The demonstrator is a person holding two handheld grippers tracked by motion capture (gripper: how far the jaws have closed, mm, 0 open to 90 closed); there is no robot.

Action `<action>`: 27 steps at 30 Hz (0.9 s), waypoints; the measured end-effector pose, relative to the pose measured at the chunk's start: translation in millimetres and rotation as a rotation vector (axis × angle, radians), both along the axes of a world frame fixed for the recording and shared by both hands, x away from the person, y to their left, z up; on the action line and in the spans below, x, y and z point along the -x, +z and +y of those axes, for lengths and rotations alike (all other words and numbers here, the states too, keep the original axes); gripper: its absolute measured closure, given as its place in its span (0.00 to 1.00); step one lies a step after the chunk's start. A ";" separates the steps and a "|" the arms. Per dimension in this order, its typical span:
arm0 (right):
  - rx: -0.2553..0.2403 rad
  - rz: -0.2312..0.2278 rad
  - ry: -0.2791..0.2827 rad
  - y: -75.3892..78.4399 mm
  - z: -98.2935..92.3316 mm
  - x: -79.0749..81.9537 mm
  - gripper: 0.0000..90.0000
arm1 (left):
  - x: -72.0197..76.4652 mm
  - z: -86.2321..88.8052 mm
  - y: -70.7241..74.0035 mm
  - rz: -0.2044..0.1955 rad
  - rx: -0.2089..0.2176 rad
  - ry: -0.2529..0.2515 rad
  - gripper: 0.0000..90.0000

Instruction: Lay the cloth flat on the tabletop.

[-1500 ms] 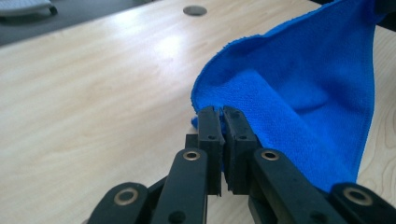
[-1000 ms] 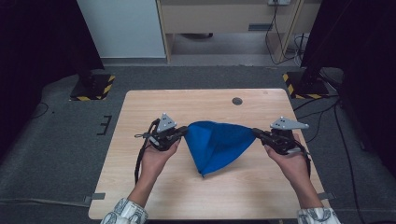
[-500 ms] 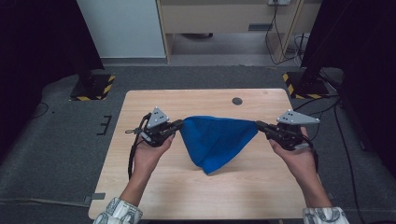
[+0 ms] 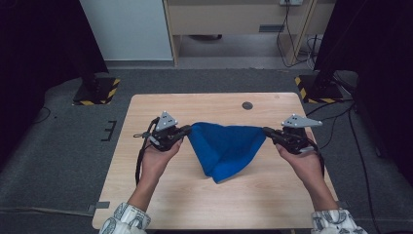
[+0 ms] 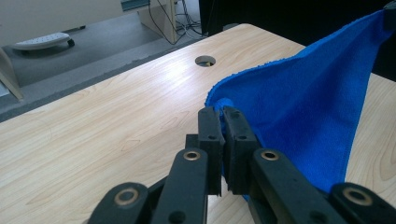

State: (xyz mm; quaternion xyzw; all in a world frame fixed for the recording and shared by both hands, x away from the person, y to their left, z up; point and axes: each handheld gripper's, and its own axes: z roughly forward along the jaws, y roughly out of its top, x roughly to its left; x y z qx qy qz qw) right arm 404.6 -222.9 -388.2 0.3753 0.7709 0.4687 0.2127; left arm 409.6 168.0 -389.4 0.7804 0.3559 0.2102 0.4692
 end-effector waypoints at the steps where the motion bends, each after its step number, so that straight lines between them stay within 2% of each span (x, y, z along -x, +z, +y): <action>1: 0.000 -0.001 -0.001 -0.6 -0.3 -0.4 0.99 | -0.4 0.2 -0.4 0.001 0.001 0.001 0.96; 9: -0.006 -0.003 -0.005 -0.6 -3.8 0.6 0.99 | 2.7 -0.5 1.5 -0.005 0.013 0.004 0.96; 14: -0.020 -0.029 -0.002 6.0 -4.9 8.0 0.99 | 8.0 -0.4 6.6 -0.015 0.032 -0.002 0.96; 20: -0.029 -0.060 0.002 18.4 -5.9 18.6 0.99 | 19.5 3.6 23.5 -0.052 0.063 -0.013 0.96; 23: -0.028 -0.092 0.014 34.2 -6.9 30.2 0.99 | 30.6 4.9 38.9 -0.080 0.068 -0.026 0.96; 24: -0.028 -0.092 0.014 34.2 -6.9 30.2 0.99 | 30.6 4.9 38.9 -0.080 0.068 -0.026 0.96; 27: -0.032 -0.117 0.025 48.2 -8.1 40.0 0.99 | 39.9 5.2 51.2 -0.101 0.071 -0.040 0.96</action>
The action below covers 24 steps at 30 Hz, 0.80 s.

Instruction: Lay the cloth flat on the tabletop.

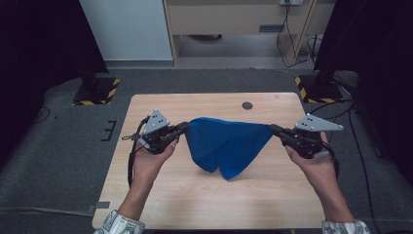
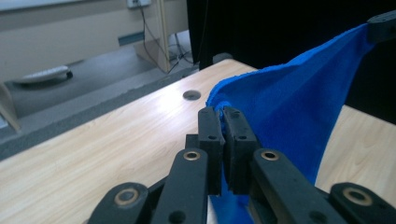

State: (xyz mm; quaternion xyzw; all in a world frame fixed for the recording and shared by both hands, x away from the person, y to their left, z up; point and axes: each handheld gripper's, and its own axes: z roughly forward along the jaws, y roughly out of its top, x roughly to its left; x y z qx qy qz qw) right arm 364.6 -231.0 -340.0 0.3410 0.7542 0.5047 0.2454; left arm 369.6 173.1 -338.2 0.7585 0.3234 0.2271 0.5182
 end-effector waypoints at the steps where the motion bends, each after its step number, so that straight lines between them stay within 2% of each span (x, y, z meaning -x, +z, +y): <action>1: 0.000 -0.007 0.001 3.4 -0.1 2.3 0.99 | 3.6 -0.1 4.8 -0.007 0.005 -0.005 0.96; 2: 0.004 -0.020 0.004 13.0 -1.0 8.2 0.99 | 8.2 -0.6 11.3 -0.017 0.012 -0.015 0.96; 4: 0.011 -0.027 0.009 18.8 -1.8 10.4 0.99 | 10.2 -1.5 14.6 -0.021 0.012 -0.021 0.96; 7: 0.014 -0.029 0.009 23.3 -1.9 11.5 0.99 | 14.4 -5.0 22.5 -0.035 0.002 -0.037 0.96; 10: 0.037 -0.013 0.006 21.1 -1.4 4.8 0.99 | 9.5 -8.0 23.4 -0.032 -0.017 -0.037 0.96; 11: 0.041 -0.004 0.002 18.3 -1.7 1.2 0.99 | 1.4 -8.2 18.9 -0.013 -0.028 -0.027 0.96; 13: 0.044 0.006 -0.002 14.9 -2.1 -2.6 0.99 | -4.5 -7.9 14.7 -0.002 -0.038 -0.021 0.96; 14: 0.050 0.022 -0.012 5.8 -3.7 -12.4 0.99 | -13.1 -7.7 7.7 0.018 -0.053 -0.013 0.96; 15: 0.050 0.022 -0.012 5.8 -3.7 -12.4 0.99 | -13.1 -7.7 7.7 0.018 -0.053 -0.013 0.96; 17: 0.046 0.050 -0.024 -6.7 -5.4 -25.8 0.99 | -27.0 -7.5 -4.4 0.045 -0.061 0.000 0.95; 21: 0.046 0.068 -0.027 -18.8 -6.1 -38.6 0.99 | -39.0 -9.0 -13.9 0.054 -0.071 0.015 0.95; 22: 0.045 0.078 -0.036 -26.3 -6.4 -47.0 0.99 | -42.8 -9.7 -16.7 0.058 -0.073 0.020 0.95; 24: 0.045 0.083 -0.040 -29.6 -6.5 -51.1 0.99 | -51.5 -11.5 -23.4 0.074 -0.082 0.030 0.95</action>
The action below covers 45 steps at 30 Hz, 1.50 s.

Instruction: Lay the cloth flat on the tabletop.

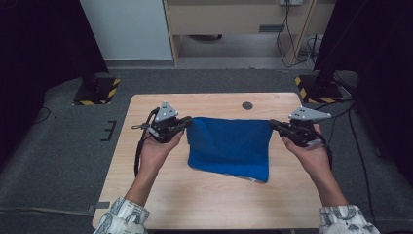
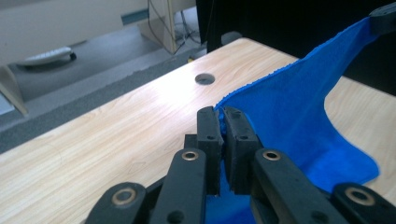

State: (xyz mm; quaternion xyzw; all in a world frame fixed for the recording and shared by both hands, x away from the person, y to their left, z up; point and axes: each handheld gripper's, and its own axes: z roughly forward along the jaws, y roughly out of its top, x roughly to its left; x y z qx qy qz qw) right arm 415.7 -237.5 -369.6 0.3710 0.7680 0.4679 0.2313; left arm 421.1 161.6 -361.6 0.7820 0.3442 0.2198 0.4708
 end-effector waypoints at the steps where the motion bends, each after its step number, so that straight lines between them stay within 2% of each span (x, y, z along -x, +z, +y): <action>1: -0.001 0.010 -0.004 -3.9 0.5 -4.4 0.99 | -2.7 -0.4 -2.2 0.004 -0.005 0.005 0.95; 6: 0.015 0.034 -0.012 -18.3 4.3 -23.1 0.99 | -20.9 -3.9 -17.5 0.037 -0.031 0.033 0.95; 20: 0.040 0.083 -0.058 -43.7 13.2 -60.5 0.99 | -46.9 -5.2 -35.6 0.061 -0.059 0.071 0.95; 24: 0.046 0.103 -0.062 -49.8 21.7 -71.3 0.99 | -54.8 -1.2 -39.9 0.072 -0.072 0.091 0.95; 30: 0.045 0.117 -0.057 -54.3 36.1 -81.2 0.99 | -57.2 10.4 -43.5 0.085 -0.083 0.113 0.95; 36: 0.068 0.125 -0.052 -60.2 47.8 -89.3 0.99 | -58.2 18.1 -48.9 0.095 -0.093 0.128 0.96; 40: 0.088 0.146 -0.071 -68.6 47.9 -95.6 0.99 | -63.5 15.2 -56.5 0.111 -0.097 0.125 0.95; 42: 0.097 0.168 -0.094 -75.4 42.9 -98.2 0.99 | -68.4 11.5 -61.2 0.119 -0.084 0.117 0.95; 45: 0.105 0.179 -0.104 -80.1 38.8 -98.9 0.99 | -75.0 6.0 -69.1 0.130 -0.091 0.117 0.95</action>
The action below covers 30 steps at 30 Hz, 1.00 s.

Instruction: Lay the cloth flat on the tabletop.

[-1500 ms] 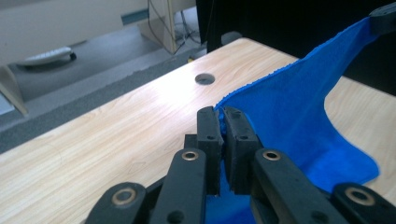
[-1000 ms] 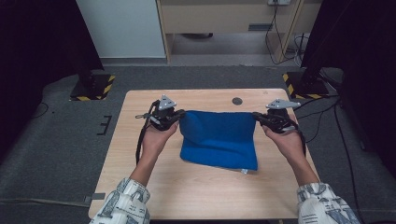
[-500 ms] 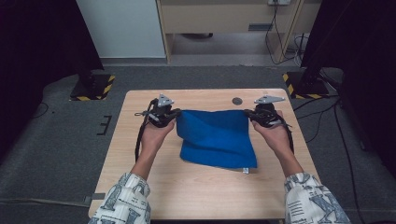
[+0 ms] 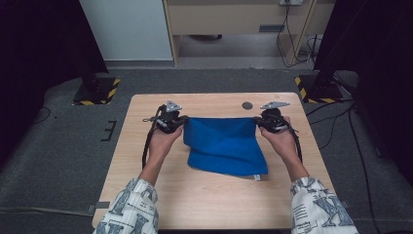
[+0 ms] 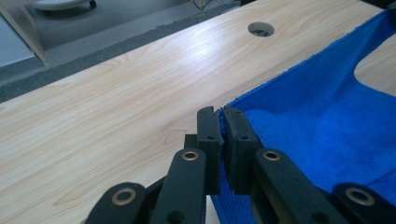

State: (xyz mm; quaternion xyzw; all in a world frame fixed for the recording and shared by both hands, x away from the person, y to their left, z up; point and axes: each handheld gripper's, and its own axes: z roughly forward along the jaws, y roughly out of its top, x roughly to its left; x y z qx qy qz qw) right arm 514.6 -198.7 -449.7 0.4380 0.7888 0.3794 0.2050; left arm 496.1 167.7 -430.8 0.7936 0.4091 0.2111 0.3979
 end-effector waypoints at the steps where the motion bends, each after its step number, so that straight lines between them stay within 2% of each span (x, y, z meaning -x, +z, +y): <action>1: 0.002 0.007 -0.004 -2.2 -2.0 0.0 0.99 | -1.6 -1.0 -2.2 0.006 -0.004 -0.002 0.95; 2: 0.012 0.023 -0.007 -7.1 -5.5 0.0 0.99 | -4.0 -2.9 -6.2 0.018 -0.010 -0.002 0.95; 5: 0.017 0.032 -0.008 -12.8 -7.9 0.5 0.99 | -9.5 -8.9 -16.6 0.034 -0.025 -0.007 0.95; 10: 0.029 0.046 -0.024 -18.1 -8.6 -2.0 0.99 | -14.5 -13.1 -22.7 0.041 -0.029 0.001 0.95; 12: 0.033 0.056 -0.033 -19.2 -8.8 -5.2 0.98 | -17.1 -13.1 -24.2 0.039 -0.018 0.013 0.94; 13: 0.043 0.062 -0.034 -20.2 -7.3 -8.3 0.95 | -18.5 -12.8 -25.4 0.033 -0.020 0.022 0.84; 14: 0.043 0.062 -0.034 -20.2 -7.3 -8.3 0.95 | -19.4 -12.9 -27.0 0.032 -0.024 0.030 0.84; 15: 0.043 0.065 -0.036 -21.8 -5.0 -11.4 0.82 | -22.3 -12.0 -31.5 0.048 -0.038 0.056 0.59; 17: 0.019 0.059 -0.045 -21.6 -3.7 -13.2 0.67 | -22.5 -10.6 -31.9 0.054 -0.035 0.059 0.56; 18: 0.019 0.042 -0.055 -20.8 -2.4 -13.1 0.58 | -22.5 -9.4 -31.6 0.054 -0.026 0.065 0.52; 19: 0.019 0.042 -0.055 -20.8 -2.4 -13.1 0.58 | -22.4 -8.5 -30.8 0.051 -0.014 0.068 0.52; 20: 0.019 0.033 -0.067 -20.0 -1.2 -13.1 0.51 | -22.5 -7.4 -29.6 0.047 -0.001 0.070 0.47; 21: 0.026 0.017 -0.076 -17.7 0.5 -11.9 0.46 | -22.0 -7.2 -27.7 0.027 0.014 0.071 0.38; 22: 0.026 0.017 -0.076 -17.7 0.5 -11.9 0.46 | -22.0 -7.2 -27.7 0.027 0.014 0.071 0.38; 23: 0.023 0.010 -0.087 -16.0 0.6 -11.2 0.44 | -21.1 -6.7 -25.6 0.010 0.010 0.075 0.36; 25: 0.019 0.012 -0.087 -15.1 0.9 -10.6 0.43 | -19.8 -6.0 -23.2 0.011 0.026 0.079 0.35; 28: 0.023 0.018 -0.075 -13.9 2.3 -7.5 0.42 | -16.2 -5.1 -19.5 0.018 0.022 0.070 0.33; 30: 0.022 0.023 -0.068 -14.2 2.4 -4.8 0.40 | -11.6 -4.6 -18.2 0.007 0.028 0.062 0.32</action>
